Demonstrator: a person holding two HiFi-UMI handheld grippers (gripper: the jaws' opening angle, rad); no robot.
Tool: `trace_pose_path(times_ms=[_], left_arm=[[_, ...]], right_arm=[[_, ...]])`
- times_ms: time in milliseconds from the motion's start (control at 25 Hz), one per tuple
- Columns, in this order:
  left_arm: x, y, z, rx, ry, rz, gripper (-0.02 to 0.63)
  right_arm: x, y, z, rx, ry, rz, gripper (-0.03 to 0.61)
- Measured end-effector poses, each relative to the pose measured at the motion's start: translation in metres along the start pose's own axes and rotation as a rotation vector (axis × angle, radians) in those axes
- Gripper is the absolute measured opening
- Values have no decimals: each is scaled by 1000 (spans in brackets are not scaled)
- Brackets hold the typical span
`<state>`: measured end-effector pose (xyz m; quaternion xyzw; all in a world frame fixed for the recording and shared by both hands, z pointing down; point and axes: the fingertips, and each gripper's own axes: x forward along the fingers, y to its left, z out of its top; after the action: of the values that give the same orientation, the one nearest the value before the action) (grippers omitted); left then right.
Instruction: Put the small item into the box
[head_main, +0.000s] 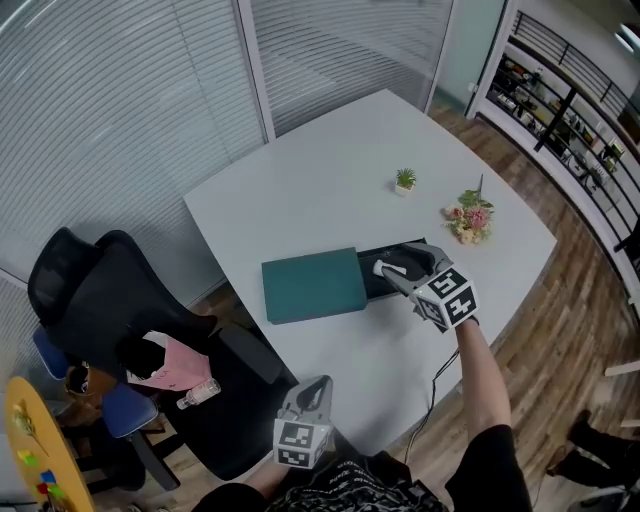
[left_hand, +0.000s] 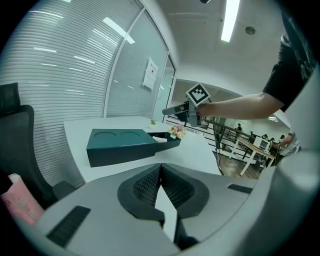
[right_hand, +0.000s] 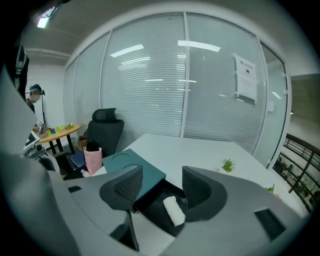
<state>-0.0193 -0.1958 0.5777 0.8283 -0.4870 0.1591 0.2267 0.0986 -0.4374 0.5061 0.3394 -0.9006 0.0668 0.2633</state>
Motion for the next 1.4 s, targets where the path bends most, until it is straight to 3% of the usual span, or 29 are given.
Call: trace_pose_path(times_ms=[360, 680, 880, 1080, 1400], left_arm=[[-26, -19, -4, 23, -21, -26, 17], [-40, -30, -1, 31, -59, -29, 17], [-43, -34, 6, 45, -85, -38, 17], [-49, -37, 10, 71, -100, -61, 17], [-54, -44, 18, 134, -129, -109, 17]], right_arm=[[-64, 40, 17, -14, -115, -82, 256], [-114, 77, 10, 36, -195, -150, 256], [-137, 98, -18, 73, -190, -196, 255], [-160, 127, -38, 174, -253, -239, 255], [-173, 184, -78, 239, -241, -277, 255]])
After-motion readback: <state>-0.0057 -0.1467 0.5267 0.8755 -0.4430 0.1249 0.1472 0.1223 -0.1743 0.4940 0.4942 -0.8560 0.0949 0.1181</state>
